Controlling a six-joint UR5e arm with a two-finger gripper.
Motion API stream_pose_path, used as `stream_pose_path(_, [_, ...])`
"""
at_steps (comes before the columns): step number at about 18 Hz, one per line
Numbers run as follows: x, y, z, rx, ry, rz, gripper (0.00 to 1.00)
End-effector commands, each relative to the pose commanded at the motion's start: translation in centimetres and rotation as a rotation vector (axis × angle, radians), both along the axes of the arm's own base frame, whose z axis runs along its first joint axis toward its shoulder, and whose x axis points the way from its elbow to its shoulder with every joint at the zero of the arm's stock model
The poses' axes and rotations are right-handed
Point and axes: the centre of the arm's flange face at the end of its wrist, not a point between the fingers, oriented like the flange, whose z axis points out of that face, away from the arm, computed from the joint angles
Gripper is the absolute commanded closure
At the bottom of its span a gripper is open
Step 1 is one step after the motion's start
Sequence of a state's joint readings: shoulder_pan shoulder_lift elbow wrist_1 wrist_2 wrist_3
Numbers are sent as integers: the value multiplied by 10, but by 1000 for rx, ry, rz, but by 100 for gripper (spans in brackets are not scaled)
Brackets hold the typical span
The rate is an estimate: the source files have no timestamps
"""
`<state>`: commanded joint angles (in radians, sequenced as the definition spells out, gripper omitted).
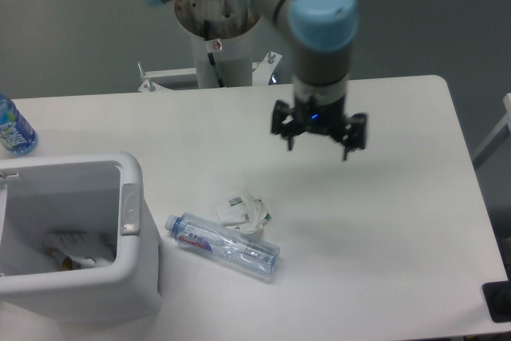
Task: Place the trash in the trash can
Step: 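Move the gripper down over the crumpled clear plastic wrapper, then close the gripper on the clear plastic wrapper and lift it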
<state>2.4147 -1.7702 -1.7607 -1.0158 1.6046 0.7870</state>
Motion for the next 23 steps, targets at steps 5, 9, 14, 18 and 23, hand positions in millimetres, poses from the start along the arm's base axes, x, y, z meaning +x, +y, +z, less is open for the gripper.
stream_pose_path(5, [35,35,-61,-37,-108,-34,0])
stream_pose_path(9, [47,38,-94,-79,-149,-57,0])
stream_pose_path(14, [54,41,-111,-104,-168,-72,0])
stream_pose_path(18, [55,38,-125,-126,-182,-52,0])
stream_pose_path(23, [50,42,-134,-112,-167,-22,2])
